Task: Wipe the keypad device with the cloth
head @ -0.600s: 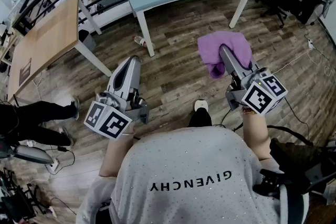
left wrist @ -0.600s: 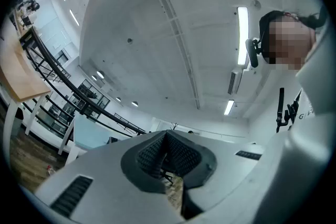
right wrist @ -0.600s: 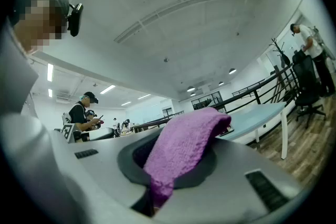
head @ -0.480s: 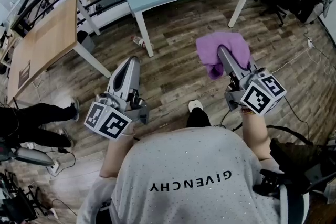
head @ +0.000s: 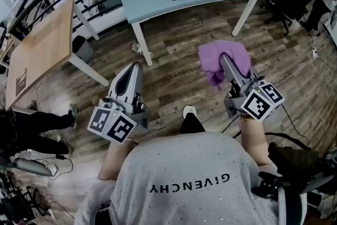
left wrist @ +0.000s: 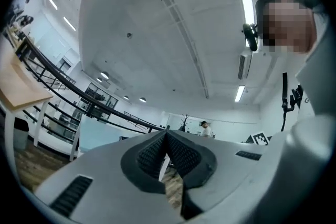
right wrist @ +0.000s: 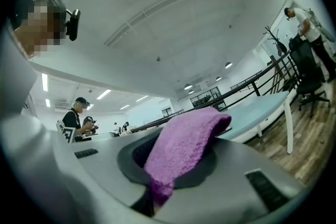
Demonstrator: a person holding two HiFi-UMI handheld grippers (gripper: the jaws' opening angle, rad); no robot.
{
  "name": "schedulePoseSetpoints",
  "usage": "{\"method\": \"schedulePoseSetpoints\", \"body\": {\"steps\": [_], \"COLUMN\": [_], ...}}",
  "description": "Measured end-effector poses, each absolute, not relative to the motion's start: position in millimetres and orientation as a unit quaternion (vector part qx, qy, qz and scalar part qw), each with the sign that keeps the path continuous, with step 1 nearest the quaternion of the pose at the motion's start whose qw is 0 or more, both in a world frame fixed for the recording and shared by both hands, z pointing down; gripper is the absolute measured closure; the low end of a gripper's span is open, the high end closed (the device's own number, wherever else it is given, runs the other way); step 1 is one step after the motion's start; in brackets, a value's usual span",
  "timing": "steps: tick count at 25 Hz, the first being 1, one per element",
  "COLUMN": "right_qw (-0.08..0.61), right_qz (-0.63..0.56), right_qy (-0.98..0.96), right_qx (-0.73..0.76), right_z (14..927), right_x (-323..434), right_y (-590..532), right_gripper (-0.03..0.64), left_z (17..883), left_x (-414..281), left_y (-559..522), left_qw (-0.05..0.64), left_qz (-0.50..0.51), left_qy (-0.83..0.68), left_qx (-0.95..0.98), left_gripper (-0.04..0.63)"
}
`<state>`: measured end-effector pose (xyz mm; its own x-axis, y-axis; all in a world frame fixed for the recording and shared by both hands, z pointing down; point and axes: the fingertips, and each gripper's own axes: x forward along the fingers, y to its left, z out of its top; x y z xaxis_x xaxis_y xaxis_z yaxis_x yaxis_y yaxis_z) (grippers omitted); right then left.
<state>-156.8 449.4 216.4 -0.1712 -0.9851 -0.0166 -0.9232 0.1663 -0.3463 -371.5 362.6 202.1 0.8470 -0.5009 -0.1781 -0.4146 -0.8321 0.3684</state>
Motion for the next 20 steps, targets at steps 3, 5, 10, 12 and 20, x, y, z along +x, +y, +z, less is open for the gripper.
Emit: {"method": "schedulePoseSetpoints", "body": {"steps": [3,5,10,12,20], "right_qw": [0.112,0.103,0.096,0.108,0.115], "right_qz": [-0.127,-0.129,-0.143,-0.155,-0.197], "right_qy": [0.762,0.768,0.782,0.786,0.794], "right_qx": [-0.625,-0.618,-0.598,-0.589,-0.564], "right_z": [217,219,225,227,253], "right_x": [-123,-97,-39,-23,3], "right_y": [410,384,324,305,261], "right_gripper": [0.584,0.584,0.584,0.584,0.584], "left_z": [209,214,210,210,239], "left_x": [-340,-317,-274,-261,-224], "left_y": [325,296,237,225,186], "left_qw": [0.152,0.161,0.189,0.184,0.168], "left_qz": [-0.109,-0.102,-0.134,-0.140,-0.056], "left_qy": [-0.264,-0.278,-0.301,-0.304,-0.344], "left_qx": [0.946,0.942,0.925,0.924,0.922], "left_gripper": [0.595,0.595,0.595,0.595,0.594]}}
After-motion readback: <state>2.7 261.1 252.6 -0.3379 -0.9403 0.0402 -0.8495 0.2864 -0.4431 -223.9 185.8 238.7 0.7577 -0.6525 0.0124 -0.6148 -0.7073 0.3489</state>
